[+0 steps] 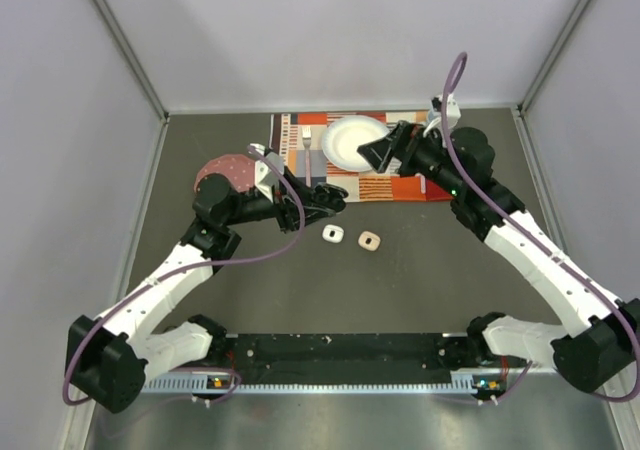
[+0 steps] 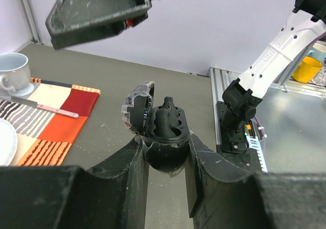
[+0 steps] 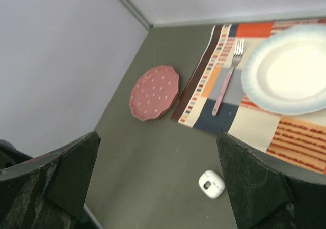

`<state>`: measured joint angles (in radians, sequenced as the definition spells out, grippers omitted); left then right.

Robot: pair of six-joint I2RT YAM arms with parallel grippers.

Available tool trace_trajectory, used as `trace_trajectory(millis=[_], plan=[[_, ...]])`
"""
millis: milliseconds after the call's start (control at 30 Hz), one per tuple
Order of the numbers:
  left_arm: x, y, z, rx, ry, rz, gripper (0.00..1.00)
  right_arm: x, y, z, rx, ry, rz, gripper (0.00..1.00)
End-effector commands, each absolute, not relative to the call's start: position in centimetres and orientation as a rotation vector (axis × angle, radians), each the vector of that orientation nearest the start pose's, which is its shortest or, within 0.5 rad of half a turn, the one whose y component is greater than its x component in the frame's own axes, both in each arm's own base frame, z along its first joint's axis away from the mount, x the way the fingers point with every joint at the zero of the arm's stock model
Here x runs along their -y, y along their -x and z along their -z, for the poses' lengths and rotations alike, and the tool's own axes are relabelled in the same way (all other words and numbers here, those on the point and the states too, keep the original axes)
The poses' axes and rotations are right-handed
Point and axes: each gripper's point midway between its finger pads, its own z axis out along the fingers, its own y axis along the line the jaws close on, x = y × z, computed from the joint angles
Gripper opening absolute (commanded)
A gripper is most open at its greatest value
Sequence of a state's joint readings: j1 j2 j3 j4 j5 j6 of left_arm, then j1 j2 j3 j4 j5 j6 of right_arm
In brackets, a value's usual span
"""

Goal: Insert the wireless bluetooth earbuds into the charging case
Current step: Close the charging case with the earbuds.

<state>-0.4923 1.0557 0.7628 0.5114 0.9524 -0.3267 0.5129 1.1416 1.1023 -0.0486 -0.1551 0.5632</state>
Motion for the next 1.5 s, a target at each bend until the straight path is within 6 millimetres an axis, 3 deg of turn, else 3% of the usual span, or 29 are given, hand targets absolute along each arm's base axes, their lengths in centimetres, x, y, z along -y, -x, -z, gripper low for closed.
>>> trace_trajectory(millis=[0, 400, 767, 1033, 1267, 1300, 1467], plan=[[27.6, -19.3, -34.4, -1.171, -0.994, 1.264, 0.00, -25.3, -31.1, -36.3, -1.764, 0.113, -1.064, 0.99], [27.9, -19.1, -34.1, -1.178, -1.019, 1.297, 0.00, -28.4, -29.5, -34.0, -1.864, 0.304, -1.208, 0.99], [28.2, -19.3, -33.6, -1.204, -1.017, 1.316, 0.00, -30.2, -28.5, -33.6, -1.871, 0.426, -1.223, 0.99], [28.4, -19.4, -33.6, -1.207, -1.023, 1.322, 0.00, -30.1, -28.7, -33.1, -1.877, 0.400, -1.184, 0.99], [28.3, -19.4, -33.4, -1.218, -1.015, 1.311, 0.00, -26.9, -29.5, -36.5, -1.729, 0.305, -1.019, 0.99], [28.3, -19.5, -33.3, -1.220, -1.012, 1.310, 0.00, -26.7, -29.0, -38.0, -1.666, 0.329, -1.024, 0.99], [28.2, -20.3, -33.3, -1.239, -0.971, 1.278, 0.00, -27.9, -26.1, -39.3, -1.597, 0.490, -1.105, 0.98]])
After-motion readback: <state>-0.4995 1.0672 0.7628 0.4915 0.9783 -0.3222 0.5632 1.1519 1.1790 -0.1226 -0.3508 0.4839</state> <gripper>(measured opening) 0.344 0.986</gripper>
